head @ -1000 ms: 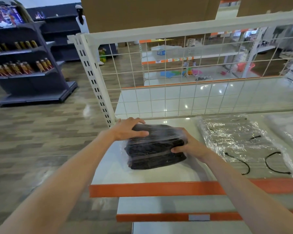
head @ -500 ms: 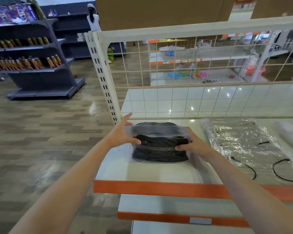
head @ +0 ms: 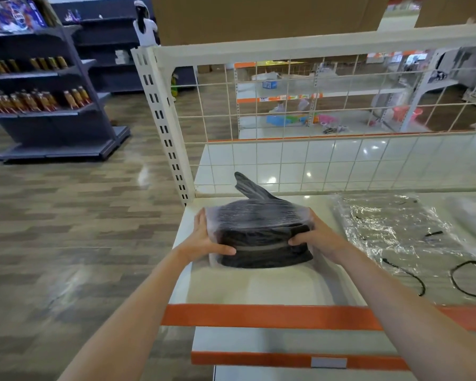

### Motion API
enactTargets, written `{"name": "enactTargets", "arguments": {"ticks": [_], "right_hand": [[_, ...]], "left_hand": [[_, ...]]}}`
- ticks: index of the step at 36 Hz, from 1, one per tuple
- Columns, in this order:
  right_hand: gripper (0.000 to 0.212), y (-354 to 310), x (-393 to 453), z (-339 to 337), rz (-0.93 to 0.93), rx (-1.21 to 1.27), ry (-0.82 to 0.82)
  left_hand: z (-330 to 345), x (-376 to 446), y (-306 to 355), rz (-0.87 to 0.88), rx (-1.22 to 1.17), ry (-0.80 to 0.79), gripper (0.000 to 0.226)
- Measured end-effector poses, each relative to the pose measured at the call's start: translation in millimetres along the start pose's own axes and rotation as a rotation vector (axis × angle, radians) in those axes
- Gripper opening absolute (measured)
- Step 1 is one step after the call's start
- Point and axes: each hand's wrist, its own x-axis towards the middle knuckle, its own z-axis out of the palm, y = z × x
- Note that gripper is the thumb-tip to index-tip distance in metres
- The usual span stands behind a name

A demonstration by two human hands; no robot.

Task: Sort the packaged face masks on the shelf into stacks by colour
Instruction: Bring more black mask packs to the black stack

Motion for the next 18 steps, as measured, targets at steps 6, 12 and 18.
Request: {"name": "enactTargets", "arguments": {"ticks": [6, 12, 18], "right_hand": [[0.076, -7, 2, -3, 0.016, 0.028, -0.049], [0.089, -8, 6, 0, 0.016, -0.03, -0.087], [0.087, -10, 6, -3, 0.031, -0.058, -0.106]], "left_hand": [[-7, 11, 0, 0.026, -0.248, -0.122, 0.149], [-30, 28, 14, 0.07, -0.384, -0.028, 0.094], [-44, 52, 51, 0.154, -0.361, 0.138, 0.127]]}}
